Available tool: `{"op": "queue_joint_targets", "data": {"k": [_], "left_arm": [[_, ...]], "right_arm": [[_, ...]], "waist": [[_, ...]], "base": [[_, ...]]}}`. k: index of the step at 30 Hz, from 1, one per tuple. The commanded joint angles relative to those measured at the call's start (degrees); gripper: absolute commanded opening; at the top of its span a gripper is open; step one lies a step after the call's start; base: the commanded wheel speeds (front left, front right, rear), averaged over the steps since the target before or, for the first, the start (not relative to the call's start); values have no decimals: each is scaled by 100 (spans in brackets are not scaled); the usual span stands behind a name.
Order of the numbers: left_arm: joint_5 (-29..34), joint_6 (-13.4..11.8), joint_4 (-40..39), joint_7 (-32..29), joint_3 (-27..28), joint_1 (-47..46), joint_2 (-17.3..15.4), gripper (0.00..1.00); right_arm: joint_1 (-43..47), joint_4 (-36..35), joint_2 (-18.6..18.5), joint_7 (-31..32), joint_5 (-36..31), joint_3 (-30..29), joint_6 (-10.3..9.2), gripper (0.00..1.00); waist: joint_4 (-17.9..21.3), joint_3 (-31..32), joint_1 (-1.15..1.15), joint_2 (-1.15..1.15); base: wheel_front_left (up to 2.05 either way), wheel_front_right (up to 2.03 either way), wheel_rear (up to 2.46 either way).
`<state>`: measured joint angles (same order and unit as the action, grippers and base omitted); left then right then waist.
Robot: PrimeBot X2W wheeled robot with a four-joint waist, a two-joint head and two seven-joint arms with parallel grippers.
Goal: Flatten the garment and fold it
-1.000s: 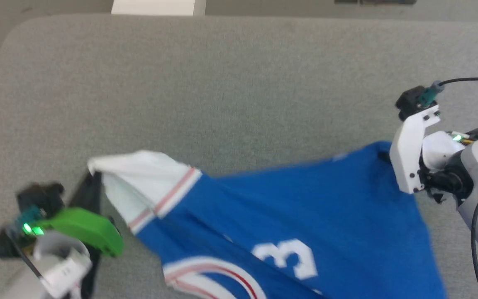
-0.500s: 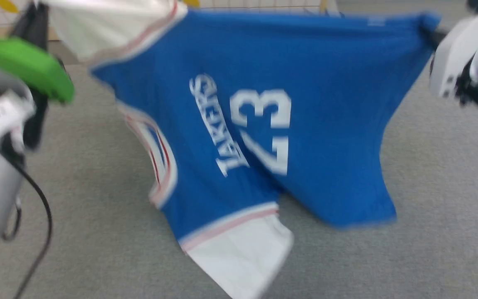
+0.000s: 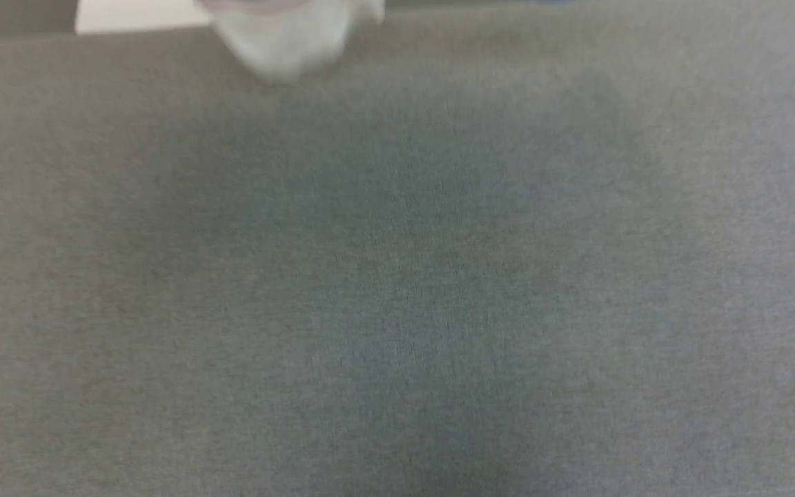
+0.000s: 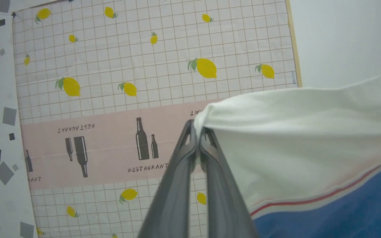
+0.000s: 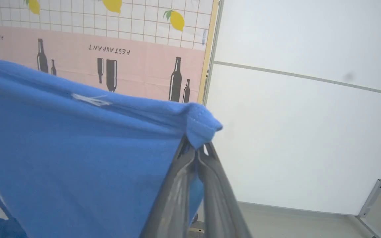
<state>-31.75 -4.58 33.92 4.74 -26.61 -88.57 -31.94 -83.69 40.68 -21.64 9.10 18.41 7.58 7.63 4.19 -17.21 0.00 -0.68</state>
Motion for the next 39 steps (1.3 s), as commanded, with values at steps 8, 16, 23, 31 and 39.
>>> {"op": "queue_joint_targets", "data": {"k": [8, 16, 23, 31, 39], "left_arm": [[169, 102, 707, 352, 81, -1077, 73, 0], [18, 214, 1302, 690, 142, -981, 191, 0], [-211, 388, 1670, 912, 240, -432, 329, 0], [-509, 597, 1387, 1021, 518, 1536, 572, 0], [-709, 446, 323, 1024, 728, 4441, 776, 0]], "right_arm": [[-921, 140, 151, -498, -221, -135, -14, 0], [-1090, 600, 417, -882, -115, 90, -14, 0], [-793, 977, 552, -1128, 130, 587, -14, 0], [870, 1094, 527, -1413, 818, 1313, -14, 0], [3201, 448, 222, -1426, 1622, 1706, -14, 0]], "waist": [[161, -1677, 0, 68], [141, -2004, 0, 68], [84, -1819, 0, 68], [-156, -768, 0, 68], [-351, 238, 0, 68]], "base": [[0, 0, 0], [0, 0, 0], [0, 0, 0], [0, 0, 0], [0, 0, 0]]}}
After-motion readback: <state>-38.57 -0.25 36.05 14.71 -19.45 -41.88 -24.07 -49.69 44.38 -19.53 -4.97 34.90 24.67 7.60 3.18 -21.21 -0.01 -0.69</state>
